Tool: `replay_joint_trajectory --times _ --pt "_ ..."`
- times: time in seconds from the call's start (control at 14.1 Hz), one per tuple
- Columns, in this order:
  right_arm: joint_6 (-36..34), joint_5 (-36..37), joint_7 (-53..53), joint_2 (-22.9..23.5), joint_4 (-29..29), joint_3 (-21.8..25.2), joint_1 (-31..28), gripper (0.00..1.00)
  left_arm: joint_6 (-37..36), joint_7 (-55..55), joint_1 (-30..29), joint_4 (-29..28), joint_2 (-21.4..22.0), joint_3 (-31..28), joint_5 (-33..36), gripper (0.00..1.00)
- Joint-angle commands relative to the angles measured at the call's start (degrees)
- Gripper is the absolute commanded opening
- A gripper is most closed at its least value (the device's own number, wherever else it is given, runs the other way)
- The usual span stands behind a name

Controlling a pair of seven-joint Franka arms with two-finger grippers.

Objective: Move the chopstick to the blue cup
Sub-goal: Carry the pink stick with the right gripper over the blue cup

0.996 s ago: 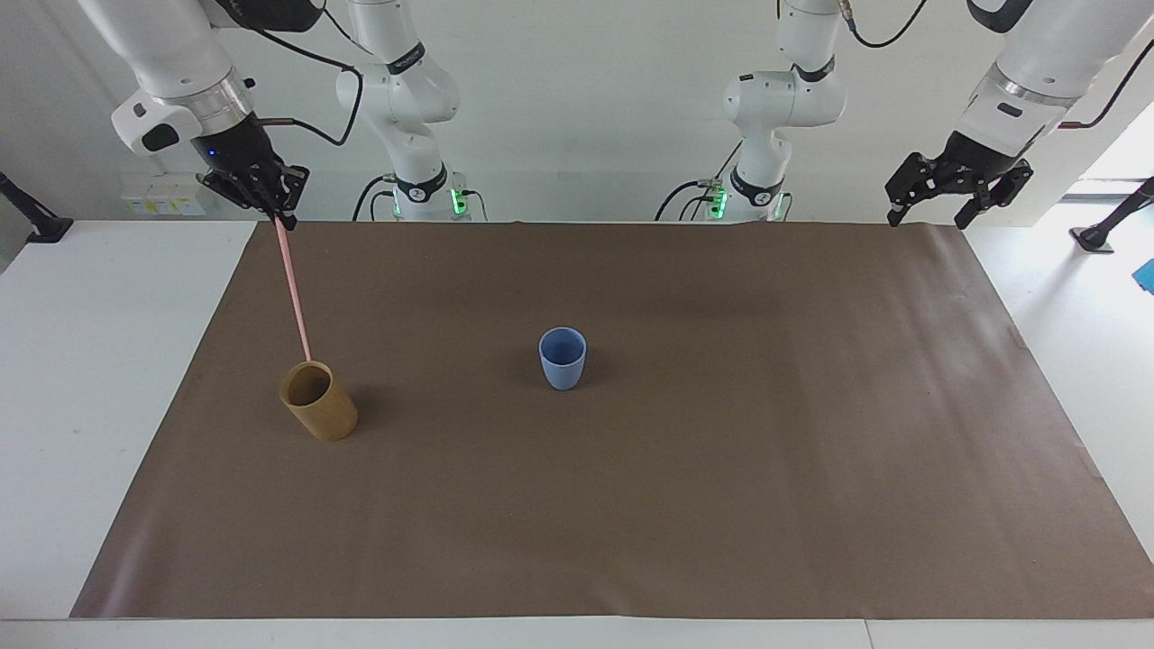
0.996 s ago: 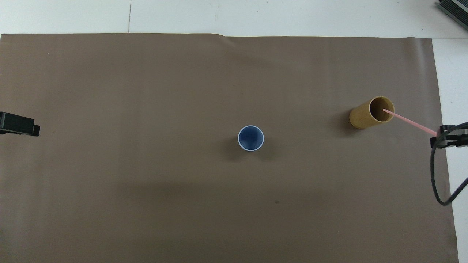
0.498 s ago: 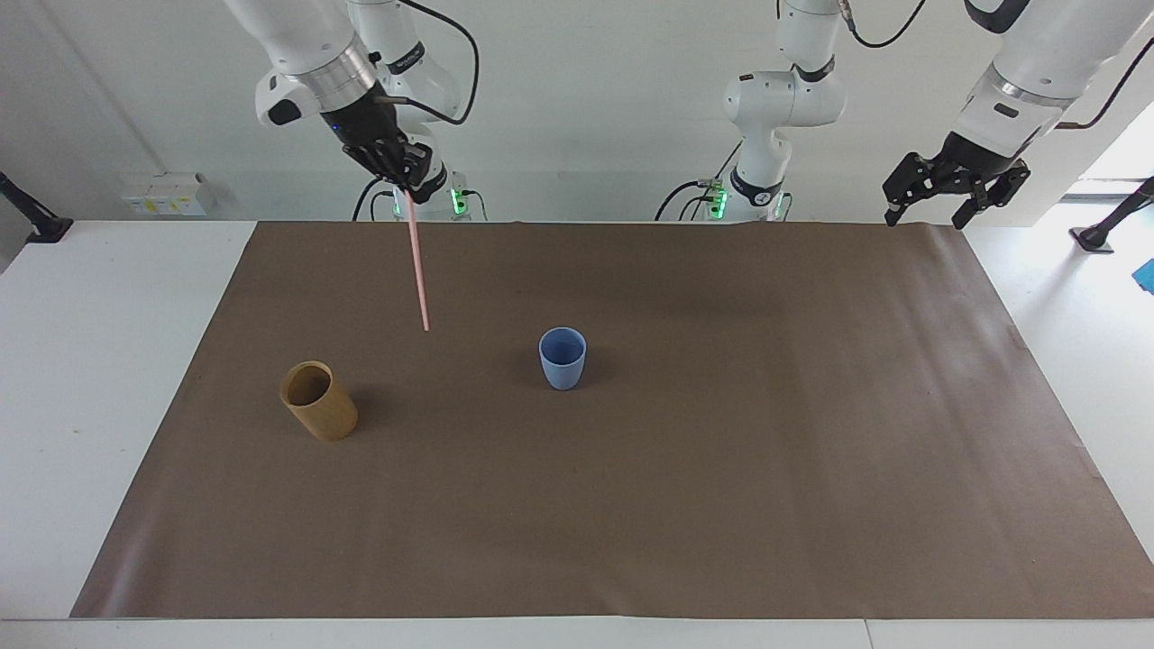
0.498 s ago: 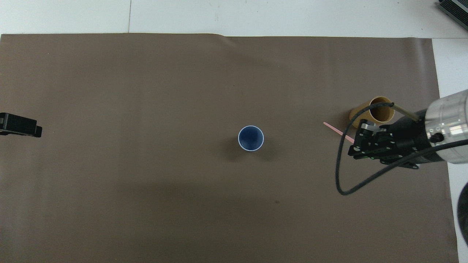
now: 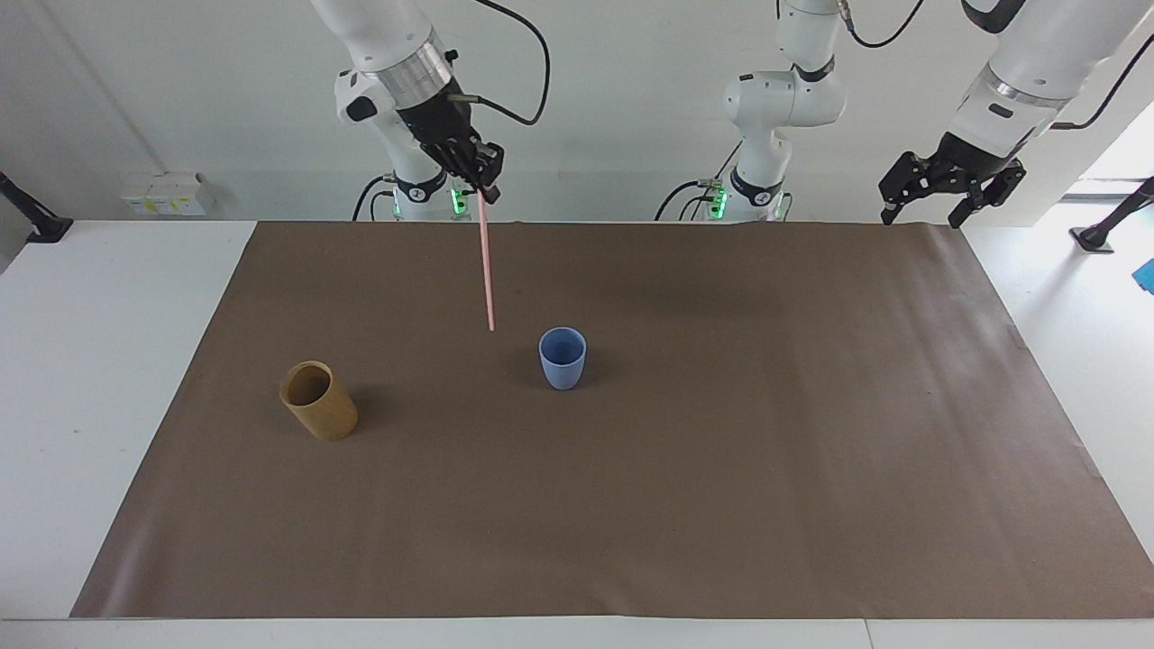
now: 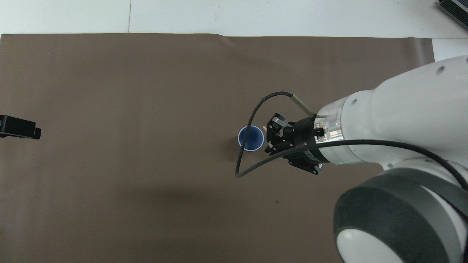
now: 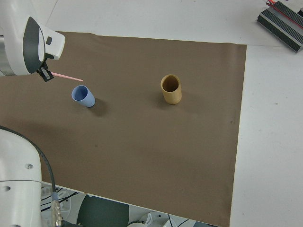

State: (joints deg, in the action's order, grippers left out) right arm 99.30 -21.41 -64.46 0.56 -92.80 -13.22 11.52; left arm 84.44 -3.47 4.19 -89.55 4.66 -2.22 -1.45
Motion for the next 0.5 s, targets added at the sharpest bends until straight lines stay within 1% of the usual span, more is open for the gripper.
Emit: replay_joint_trajectory --times 0.0,0.28,0.43 --pt "4.66 -1.53 -1.02 0.5 -4.13 0.3 1.92 0.0 -1.12 -0.13 0.2 0.26 0.61 -0.42 0.31 1.0" --pt "5.91 -0.57 0.39 1.47 -9.49 0.3 2.28 0.0 -1.21 -0.04 -0.15 0.26 0.61 -0.77 0.31 1.0" --pt "9.4 -0.47 1.88 1.47 -12.57 0.3 2.28 0.0 -1.21 -0.04 -0.15 0.26 0.61 -0.77 0.31 1.0"
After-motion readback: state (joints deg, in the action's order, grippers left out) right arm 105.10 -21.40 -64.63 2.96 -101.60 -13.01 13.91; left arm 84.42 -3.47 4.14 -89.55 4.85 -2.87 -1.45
